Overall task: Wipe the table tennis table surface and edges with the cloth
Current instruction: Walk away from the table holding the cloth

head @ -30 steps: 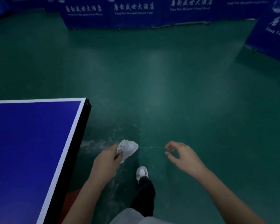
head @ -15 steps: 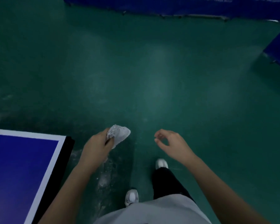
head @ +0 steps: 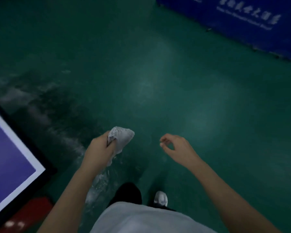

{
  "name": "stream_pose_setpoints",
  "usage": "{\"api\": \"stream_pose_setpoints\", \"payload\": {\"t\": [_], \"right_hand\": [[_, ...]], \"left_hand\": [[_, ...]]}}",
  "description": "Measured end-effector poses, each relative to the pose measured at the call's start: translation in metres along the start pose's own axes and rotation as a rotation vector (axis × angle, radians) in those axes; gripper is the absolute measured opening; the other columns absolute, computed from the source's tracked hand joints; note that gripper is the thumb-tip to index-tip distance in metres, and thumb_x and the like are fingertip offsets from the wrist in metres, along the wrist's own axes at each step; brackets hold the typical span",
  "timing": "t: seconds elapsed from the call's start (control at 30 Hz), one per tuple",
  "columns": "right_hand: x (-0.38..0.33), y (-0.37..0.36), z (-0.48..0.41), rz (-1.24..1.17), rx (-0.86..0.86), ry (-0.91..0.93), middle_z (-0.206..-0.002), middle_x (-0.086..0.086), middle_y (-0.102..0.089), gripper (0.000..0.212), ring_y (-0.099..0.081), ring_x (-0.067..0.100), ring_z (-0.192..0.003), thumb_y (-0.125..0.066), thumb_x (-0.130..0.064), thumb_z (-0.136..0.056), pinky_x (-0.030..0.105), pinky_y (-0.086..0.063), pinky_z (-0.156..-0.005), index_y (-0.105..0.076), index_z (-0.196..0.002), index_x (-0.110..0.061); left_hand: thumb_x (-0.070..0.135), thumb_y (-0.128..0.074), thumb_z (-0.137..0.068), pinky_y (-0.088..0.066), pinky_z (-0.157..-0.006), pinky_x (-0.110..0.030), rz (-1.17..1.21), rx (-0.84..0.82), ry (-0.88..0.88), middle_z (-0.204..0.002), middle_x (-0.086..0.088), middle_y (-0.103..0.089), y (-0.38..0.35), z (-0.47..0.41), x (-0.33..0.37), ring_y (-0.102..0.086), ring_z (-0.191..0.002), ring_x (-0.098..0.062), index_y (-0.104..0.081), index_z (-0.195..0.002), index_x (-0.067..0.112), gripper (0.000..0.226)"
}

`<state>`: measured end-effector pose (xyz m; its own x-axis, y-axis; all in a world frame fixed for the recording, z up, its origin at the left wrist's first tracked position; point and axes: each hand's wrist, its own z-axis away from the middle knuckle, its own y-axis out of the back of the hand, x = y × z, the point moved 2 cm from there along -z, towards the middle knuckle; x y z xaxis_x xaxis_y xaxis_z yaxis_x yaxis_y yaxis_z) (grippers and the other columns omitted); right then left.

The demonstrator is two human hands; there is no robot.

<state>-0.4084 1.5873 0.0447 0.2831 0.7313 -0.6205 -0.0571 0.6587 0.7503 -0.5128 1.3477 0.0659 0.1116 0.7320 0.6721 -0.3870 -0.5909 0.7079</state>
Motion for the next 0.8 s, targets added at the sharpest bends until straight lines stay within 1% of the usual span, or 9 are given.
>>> {"api": "stream_pose_setpoints", "payload": {"t": [0.07, 0.13, 0.2, 0.27, 0.37, 0.43, 0.63, 0.73, 0.8], "right_hand": [[0.001, 0.013, -0.036, -0.005, -0.025, 0.059, -0.094, -0.01, -0.063, 0.014, -0.058, 0.009, -0.093, -0.056, -0.029, -0.092, 0.033, -0.048, -0.084, -0.062, -0.099, -0.019], [0.0, 0.018, -0.071, -0.015, -0.056, 0.112, -0.092, -0.011, -0.062, 0.012, -0.059, 0.01, -0.091, -0.057, -0.028, -0.091, 0.033, -0.048, -0.084, -0.062, -0.098, -0.019], [-0.001, 0.016, -0.104, -0.014, -0.103, 0.149, -0.091, -0.012, -0.062, 0.012, -0.059, 0.009, -0.09, -0.057, -0.028, -0.091, 0.031, -0.048, -0.083, -0.062, -0.097, -0.019], [-0.003, 0.012, -0.137, -0.003, -0.152, 0.177, -0.092, -0.012, -0.062, 0.012, -0.059, 0.007, -0.09, -0.057, -0.028, -0.091, 0.03, -0.049, -0.083, -0.062, -0.098, -0.02], [-0.016, 0.007, -0.189, 0.003, -0.211, 0.228, -0.094, -0.011, -0.063, 0.012, -0.059, 0.007, -0.09, -0.057, -0.028, -0.091, 0.03, -0.049, -0.082, -0.062, -0.099, -0.02], [-0.031, 0.005, -0.228, 0.021, -0.243, 0.272, -0.094, -0.011, -0.063, 0.012, -0.059, 0.007, -0.09, -0.057, -0.028, -0.092, 0.031, -0.05, -0.082, -0.062, -0.099, -0.021], [-0.105, 0.016, -0.365, 0.054, -0.282, 0.383, -0.092, -0.012, -0.062, 0.01, -0.057, 0.007, -0.088, -0.056, -0.028, -0.091, 0.027, -0.047, -0.077, -0.061, -0.097, -0.021], [-0.14, 0.022, -0.427, 0.049, -0.276, 0.437, -0.092, -0.011, -0.063, 0.01, -0.058, 0.007, -0.087, -0.057, -0.027, -0.091, 0.027, -0.047, -0.077, -0.062, -0.096, -0.021], [-0.155, 0.023, -0.462, 0.037, -0.285, 0.46, -0.092, -0.011, -0.063, 0.01, -0.058, 0.007, -0.088, -0.057, -0.027, -0.091, 0.027, -0.047, -0.077, -0.062, -0.096, -0.02]], "left_hand": [[0.018, -0.051, -0.093, -0.052, -0.067, -0.042, 0.001, 0.066, 0.045, -0.084, -0.007, -0.067, 0.008, -0.015, 0.009, -0.063, -0.074, -0.028, -0.062, -0.109, 0.017, 0.02], [0.018, -0.051, -0.093, -0.05, -0.06, -0.037, -0.022, 0.119, 0.076, -0.075, -0.003, -0.065, 0.015, -0.031, 0.009, -0.061, -0.067, -0.025, -0.06, -0.094, 0.021, 0.01], [0.021, -0.051, -0.093, -0.048, -0.055, -0.033, -0.045, 0.154, 0.111, -0.069, 0.003, -0.061, 0.021, -0.044, 0.009, -0.059, -0.061, -0.018, -0.059, -0.093, 0.02, 0.008], [0.023, -0.05, -0.093, -0.052, -0.059, -0.04, -0.048, 0.171, 0.154, -0.071, 0.0, -0.062, 0.023, -0.059, 0.002, -0.059, -0.062, -0.019, -0.058, -0.099, 0.018, 0.011], [0.022, -0.049, -0.094, -0.05, -0.058, -0.045, -0.045, 0.201, 0.247, -0.068, -0.01, -0.061, 0.029, -0.087, -0.012, -0.059, -0.06, -0.03, -0.051, -0.086, 0.015, 0.01], [0.021, -0.049, -0.094, -0.05, -0.058, -0.044, -0.027, 0.225, 0.288, -0.068, -0.01, -0.061, 0.036, -0.109, -0.022, -0.059, -0.06, -0.028, -0.053, -0.083, 0.014, 0.014], [0.022, -0.049, -0.094, -0.046, -0.054, -0.036, 0.071, 0.339, 0.337, -0.068, -0.002, -0.061, 0.091, -0.209, -0.036, -0.057, -0.059, -0.021, -0.056, -0.087, 0.019, 0.01], [0.02, -0.048, -0.094, -0.05, -0.061, -0.041, 0.086, 0.38, 0.348, -0.075, -0.005, -0.064, 0.123, -0.261, -0.04, -0.06, -0.065, -0.022, -0.059, -0.098, 0.013, 0.014], [0.021, -0.048, -0.094, -0.051, -0.062, -0.04, 0.098, 0.391, 0.365, -0.077, -0.005, -0.065, 0.137, -0.292, -0.043, -0.061, -0.066, -0.021, -0.06, -0.104, 0.014, 0.017]]}}
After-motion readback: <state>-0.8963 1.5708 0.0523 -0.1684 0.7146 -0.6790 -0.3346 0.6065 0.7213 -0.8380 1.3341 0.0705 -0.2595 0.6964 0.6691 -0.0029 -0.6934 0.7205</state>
